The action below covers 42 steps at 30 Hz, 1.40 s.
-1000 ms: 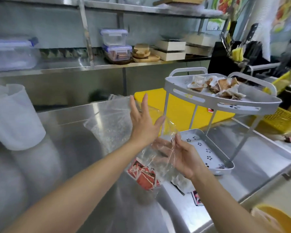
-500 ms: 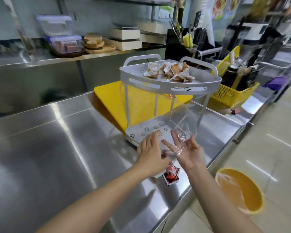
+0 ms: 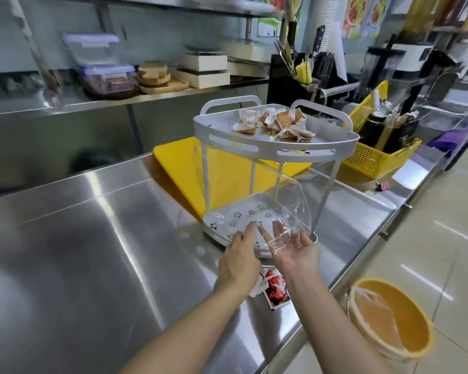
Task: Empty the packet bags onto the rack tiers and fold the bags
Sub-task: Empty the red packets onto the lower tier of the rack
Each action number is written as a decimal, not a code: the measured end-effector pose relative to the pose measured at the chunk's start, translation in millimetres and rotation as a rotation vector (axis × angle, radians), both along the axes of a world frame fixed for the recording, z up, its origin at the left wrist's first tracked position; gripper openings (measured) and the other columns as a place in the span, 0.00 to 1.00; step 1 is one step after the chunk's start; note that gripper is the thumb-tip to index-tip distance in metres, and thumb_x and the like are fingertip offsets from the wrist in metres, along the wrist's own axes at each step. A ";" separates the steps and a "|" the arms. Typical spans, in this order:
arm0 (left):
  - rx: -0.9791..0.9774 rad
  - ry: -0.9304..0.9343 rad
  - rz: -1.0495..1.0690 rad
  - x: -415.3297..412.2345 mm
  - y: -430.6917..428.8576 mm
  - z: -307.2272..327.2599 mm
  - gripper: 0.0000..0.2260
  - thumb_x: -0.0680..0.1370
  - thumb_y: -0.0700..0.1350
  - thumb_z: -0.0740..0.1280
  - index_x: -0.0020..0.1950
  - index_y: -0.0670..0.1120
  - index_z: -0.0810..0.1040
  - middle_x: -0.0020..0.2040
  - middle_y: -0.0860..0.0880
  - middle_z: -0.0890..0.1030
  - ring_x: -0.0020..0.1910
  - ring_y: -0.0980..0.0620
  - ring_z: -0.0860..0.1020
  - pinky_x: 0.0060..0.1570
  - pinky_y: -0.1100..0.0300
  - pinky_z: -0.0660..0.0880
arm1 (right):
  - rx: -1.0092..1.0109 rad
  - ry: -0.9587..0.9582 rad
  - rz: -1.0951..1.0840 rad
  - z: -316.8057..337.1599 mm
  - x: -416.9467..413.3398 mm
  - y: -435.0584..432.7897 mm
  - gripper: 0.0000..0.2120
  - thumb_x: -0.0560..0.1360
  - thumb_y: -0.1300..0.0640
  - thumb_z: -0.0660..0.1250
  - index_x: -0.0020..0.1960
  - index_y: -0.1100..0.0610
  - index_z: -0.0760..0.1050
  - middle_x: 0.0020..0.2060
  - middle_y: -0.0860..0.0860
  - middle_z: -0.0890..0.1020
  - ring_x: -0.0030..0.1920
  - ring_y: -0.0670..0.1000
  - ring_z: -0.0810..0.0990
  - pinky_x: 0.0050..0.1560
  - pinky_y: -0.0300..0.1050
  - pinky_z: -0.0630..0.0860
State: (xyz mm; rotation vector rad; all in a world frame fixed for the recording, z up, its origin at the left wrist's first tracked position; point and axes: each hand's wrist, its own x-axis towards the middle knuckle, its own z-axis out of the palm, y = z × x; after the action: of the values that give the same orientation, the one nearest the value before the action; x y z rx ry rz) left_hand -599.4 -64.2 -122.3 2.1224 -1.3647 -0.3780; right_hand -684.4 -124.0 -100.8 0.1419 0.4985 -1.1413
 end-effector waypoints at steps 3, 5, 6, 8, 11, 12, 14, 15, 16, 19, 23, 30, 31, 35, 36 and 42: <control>0.069 -0.279 -0.086 18.2 -2.0 8.1 0.31 0.74 0.34 0.59 0.73 0.54 0.57 0.66 0.47 0.71 0.61 0.43 0.74 0.52 0.51 0.72 | 0.032 0.257 0.031 -2.3 -8.2 -8.0 0.12 0.78 0.63 0.56 0.36 0.60 0.69 0.31 0.56 0.77 0.39 0.54 0.77 0.62 0.63 0.70; 0.081 -0.451 -0.148 26.4 -6.5 15.6 0.30 0.74 0.32 0.58 0.73 0.53 0.58 0.64 0.45 0.72 0.59 0.42 0.75 0.47 0.51 0.72 | 0.032 0.483 0.054 -6.8 -13.8 -13.0 0.07 0.77 0.66 0.57 0.41 0.62 0.71 0.35 0.55 0.77 0.39 0.53 0.76 0.61 0.58 0.72; 0.080 -0.529 -0.184 29.4 -10.0 20.0 0.29 0.74 0.31 0.57 0.72 0.52 0.60 0.63 0.45 0.73 0.57 0.42 0.76 0.44 0.52 0.71 | 0.026 0.629 0.044 -7.9 -16.5 -14.4 0.03 0.76 0.67 0.59 0.45 0.64 0.71 0.38 0.56 0.76 0.40 0.53 0.76 0.57 0.55 0.74; 0.102 -0.632 -0.266 34.7 -19.2 28.2 0.27 0.75 0.31 0.56 0.70 0.51 0.64 0.59 0.44 0.75 0.53 0.43 0.77 0.38 0.54 0.68 | -0.060 1.089 -0.031 -14.2 -22.3 -16.2 0.13 0.73 0.66 0.64 0.57 0.64 0.69 0.48 0.57 0.76 0.46 0.54 0.75 0.52 0.51 0.73; 0.187 -0.753 -0.410 38.6 -33.9 40.7 0.23 0.75 0.31 0.57 0.67 0.50 0.69 0.57 0.44 0.76 0.52 0.42 0.77 0.38 0.54 0.67 | -0.708 1.743 -0.340 -18.9 -36.1 -16.9 0.24 0.70 0.52 0.67 0.63 0.58 0.66 0.57 0.52 0.73 0.59 0.52 0.71 0.63 0.53 0.61; 0.210 -0.776 -0.472 39.6 -39.4 44.1 0.23 0.76 0.32 0.57 0.67 0.51 0.69 0.58 0.44 0.76 0.53 0.41 0.77 0.38 0.53 0.67 | -1.037 1.793 -0.309 -17.0 -38.3 -14.9 0.26 0.69 0.46 0.67 0.62 0.56 0.68 0.57 0.48 0.73 0.60 0.48 0.69 0.63 0.48 0.59; 0.222 -0.757 -0.596 41.4 -48.2 50.2 0.22 0.77 0.35 0.57 0.68 0.53 0.68 0.59 0.45 0.76 0.55 0.41 0.76 0.39 0.54 0.66 | -1.509 1.870 0.054 -15.6 -35.3 -15.5 0.31 0.68 0.34 0.63 0.63 0.51 0.68 0.57 0.45 0.75 0.61 0.43 0.67 0.59 0.40 0.54; 0.216 -0.715 -0.642 42.8 -51.0 51.8 0.22 0.77 0.35 0.57 0.68 0.54 0.67 0.60 0.46 0.76 0.56 0.42 0.76 0.39 0.54 0.67 | -1.595 1.952 0.265 -15.5 -30.5 -16.5 0.33 0.67 0.33 0.63 0.66 0.50 0.66 0.60 0.45 0.75 0.63 0.44 0.66 0.59 0.40 0.52; 0.212 -0.656 -0.658 43.7 -53.5 51.7 0.23 0.76 0.35 0.57 0.68 0.55 0.67 0.60 0.47 0.77 0.55 0.43 0.77 0.38 0.54 0.69 | -1.584 2.037 0.403 -18.2 -26.2 -19.3 0.34 0.68 0.36 0.65 0.69 0.51 0.63 0.62 0.46 0.74 0.65 0.46 0.67 0.59 0.41 0.52; 0.150 -0.420 -0.517 42.9 -55.1 48.5 0.19 0.76 0.40 0.60 0.65 0.55 0.64 0.59 0.50 0.78 0.53 0.45 0.78 0.46 0.51 0.76 | -1.324 2.122 0.284 -19.4 -15.0 -28.6 0.18 0.74 0.56 0.63 0.64 0.57 0.71 0.55 0.54 0.82 0.57 0.56 0.78 0.57 0.49 0.64; 0.054 -0.160 -0.240 50.9 -49.3 44.8 0.28 0.68 0.63 0.68 0.63 0.51 0.67 0.62 0.55 0.76 0.60 0.51 0.75 0.57 0.54 0.71 | -0.966 1.871 0.245 -4.6 -9.8 -39.7 0.11 0.75 0.66 0.57 0.48 0.63 0.78 0.44 0.58 0.84 0.43 0.58 0.80 0.41 0.47 0.71; 0.087 -0.038 -0.196 80.0 -28.6 24.3 0.19 0.69 0.59 0.70 0.58 0.53 0.76 0.51 0.57 0.78 0.55 0.54 0.77 0.58 0.56 0.71 | -0.759 1.607 0.299 -8.6 -12.5 -59.7 0.08 0.72 0.68 0.62 0.38 0.60 0.76 0.32 0.54 0.79 0.33 0.53 0.74 0.33 0.43 0.68; 0.111 -0.039 -0.207 80.7 -27.9 22.9 0.21 0.69 0.60 0.70 0.59 0.54 0.75 0.52 0.57 0.78 0.55 0.54 0.76 0.58 0.56 0.71 | -0.718 1.563 0.290 -10.8 -11.4 -62.1 0.09 0.71 0.68 0.65 0.34 0.59 0.75 0.30 0.54 0.77 0.34 0.54 0.74 0.36 0.44 0.68; 0.159 -0.176 -0.256 75.2 -32.9 11.5 0.21 0.74 0.55 0.66 0.66 0.53 0.72 0.62 0.54 0.77 0.59 0.52 0.75 0.61 0.56 0.68 | -0.642 1.478 0.307 -15.8 -1.6 -69.0 0.05 0.70 0.68 0.66 0.37 0.69 0.75 0.37 0.71 0.80 0.36 0.61 0.78 0.40 0.49 0.69; 0.121 -0.170 -0.242 75.1 -34.2 10.2 0.18 0.76 0.53 0.64 0.66 0.52 0.73 0.61 0.53 0.79 0.58 0.52 0.76 0.58 0.58 0.68 | -0.647 1.462 0.308 -17.0 0.1 -71.4 0.07 0.71 0.67 0.66 0.40 0.73 0.74 0.41 0.73 0.79 0.37 0.65 0.79 0.41 0.51 0.71; 0.058 0.013 -0.176 92.7 -45.1 12.6 0.13 0.79 0.51 0.60 0.59 0.53 0.79 0.43 0.57 0.75 0.48 0.53 0.76 0.47 0.58 0.69 | -0.779 1.481 0.524 -13.6 -5.8 -92.7 0.08 0.72 0.67 0.66 0.35 0.67 0.75 0.35 0.63 0.79 0.37 0.56 0.79 0.40 0.49 0.74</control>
State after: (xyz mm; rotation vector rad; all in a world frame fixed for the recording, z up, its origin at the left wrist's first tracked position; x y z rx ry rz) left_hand -506.7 -109.3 -109.7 2.0486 -1.5555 -0.5060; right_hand -690.2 -216.8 -114.3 -1.5261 1.2219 -0.6697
